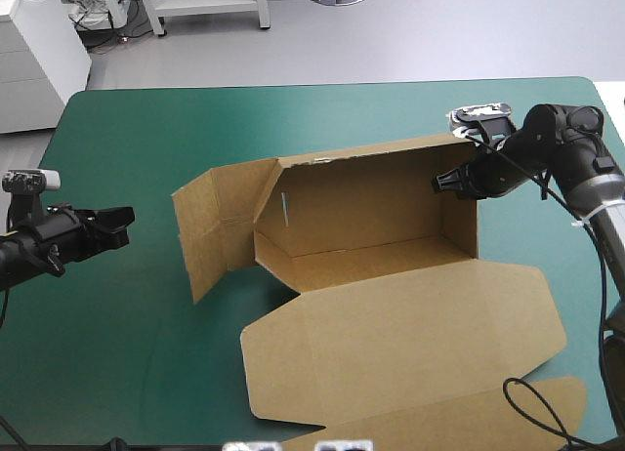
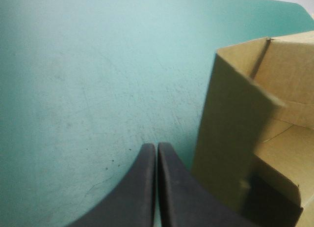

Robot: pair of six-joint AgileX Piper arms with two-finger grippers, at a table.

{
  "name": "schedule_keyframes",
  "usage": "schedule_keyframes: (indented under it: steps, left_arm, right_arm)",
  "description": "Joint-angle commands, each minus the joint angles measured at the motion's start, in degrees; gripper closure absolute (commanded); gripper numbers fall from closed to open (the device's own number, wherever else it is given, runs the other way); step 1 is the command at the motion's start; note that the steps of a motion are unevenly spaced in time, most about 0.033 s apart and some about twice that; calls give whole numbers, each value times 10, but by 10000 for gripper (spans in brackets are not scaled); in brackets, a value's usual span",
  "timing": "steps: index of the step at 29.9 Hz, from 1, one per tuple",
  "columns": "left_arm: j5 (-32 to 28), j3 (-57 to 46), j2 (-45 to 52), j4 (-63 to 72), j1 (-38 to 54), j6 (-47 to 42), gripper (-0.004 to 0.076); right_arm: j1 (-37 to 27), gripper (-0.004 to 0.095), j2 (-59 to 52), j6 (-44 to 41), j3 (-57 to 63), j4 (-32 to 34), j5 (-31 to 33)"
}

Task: Fold the box

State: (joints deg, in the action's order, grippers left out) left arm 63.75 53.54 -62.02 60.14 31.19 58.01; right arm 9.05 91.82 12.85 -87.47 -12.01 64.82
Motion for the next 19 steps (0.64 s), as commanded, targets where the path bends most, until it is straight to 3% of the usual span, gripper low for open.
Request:
schedule_keyframes:
  steps: [1,8,19]
  left_arm:
    - [1,13,7,45,0,7,727]
    - [11,13,7,46,0,7,727]
    - [14,13,7,49,-5,19,727]
  right_arm:
    - [0,919,-6,-10,-28,-12,4]
    - [0,920,59,-14,-37,-22,-3]
    - [0,921,123,-20,-41,-49,-133]
